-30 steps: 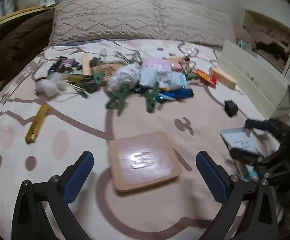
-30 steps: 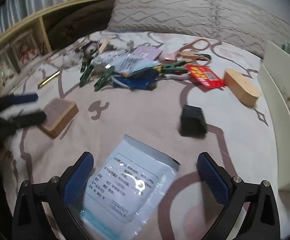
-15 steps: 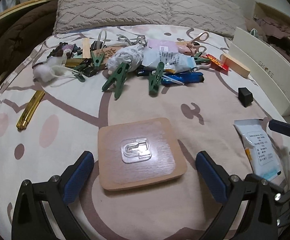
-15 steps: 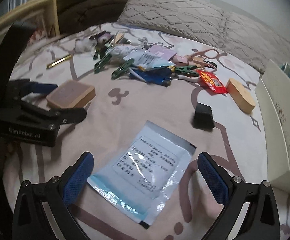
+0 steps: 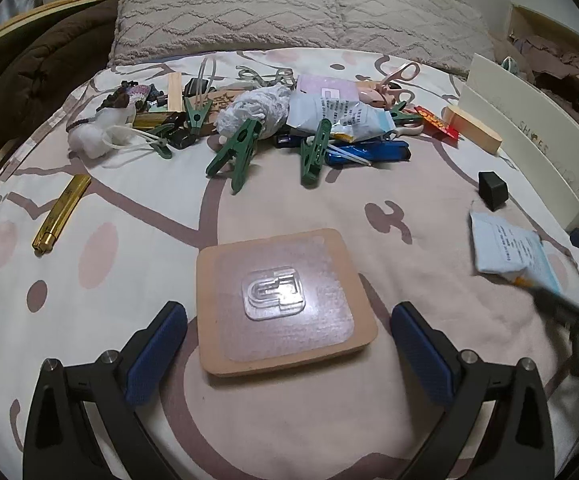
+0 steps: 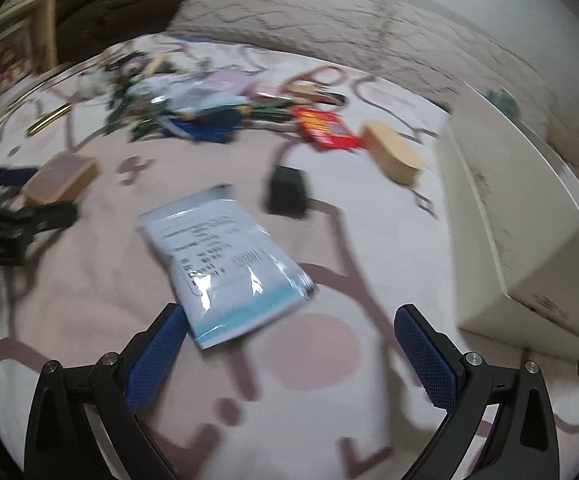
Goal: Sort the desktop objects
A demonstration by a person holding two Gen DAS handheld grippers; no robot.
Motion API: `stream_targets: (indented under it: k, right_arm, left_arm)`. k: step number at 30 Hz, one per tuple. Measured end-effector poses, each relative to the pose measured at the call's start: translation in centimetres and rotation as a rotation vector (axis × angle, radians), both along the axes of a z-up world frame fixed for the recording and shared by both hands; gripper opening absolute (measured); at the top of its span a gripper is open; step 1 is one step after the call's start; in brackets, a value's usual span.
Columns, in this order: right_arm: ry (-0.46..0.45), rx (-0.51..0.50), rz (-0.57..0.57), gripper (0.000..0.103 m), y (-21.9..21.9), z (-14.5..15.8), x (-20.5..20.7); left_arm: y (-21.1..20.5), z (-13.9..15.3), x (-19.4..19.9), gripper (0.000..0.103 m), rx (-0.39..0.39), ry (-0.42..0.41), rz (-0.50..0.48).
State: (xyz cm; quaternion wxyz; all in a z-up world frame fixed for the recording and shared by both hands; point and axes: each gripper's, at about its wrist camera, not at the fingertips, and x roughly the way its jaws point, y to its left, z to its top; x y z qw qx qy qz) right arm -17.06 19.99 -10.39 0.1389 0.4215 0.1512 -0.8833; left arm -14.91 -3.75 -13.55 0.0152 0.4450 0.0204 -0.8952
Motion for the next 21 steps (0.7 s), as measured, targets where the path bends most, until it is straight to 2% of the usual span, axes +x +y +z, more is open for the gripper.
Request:
stream_targets:
  k: [5, 16, 18, 21]
  right_arm:
    - [-0.016, -0.042, -0.06, 0.103, 1.6, 0.1, -1.3]
    - [0.012, 0.008, -0.1, 0.103, 1.9, 1.0, -4.1]
    - [0.007, -0.036, -0.075, 0.103, 1.8, 1.5, -3.6]
    - [-0.042, -0.161, 0.011, 0.103, 0.7, 2.0, -3.1]
  left_arm:
    - [-0.1, -0.1, 0.0, 0.103, 0.011, -0.002, -0.001]
    - [0.1, -0.2, -0.1, 0.103, -0.004, -0.006, -0.002]
    - [0.2, -0.2, -0.1, 0.103, -0.011, -0.009, -0.003]
    - [0.3, -0.3, -0.2, 0.103, -0.022, -0.014, -0.006]
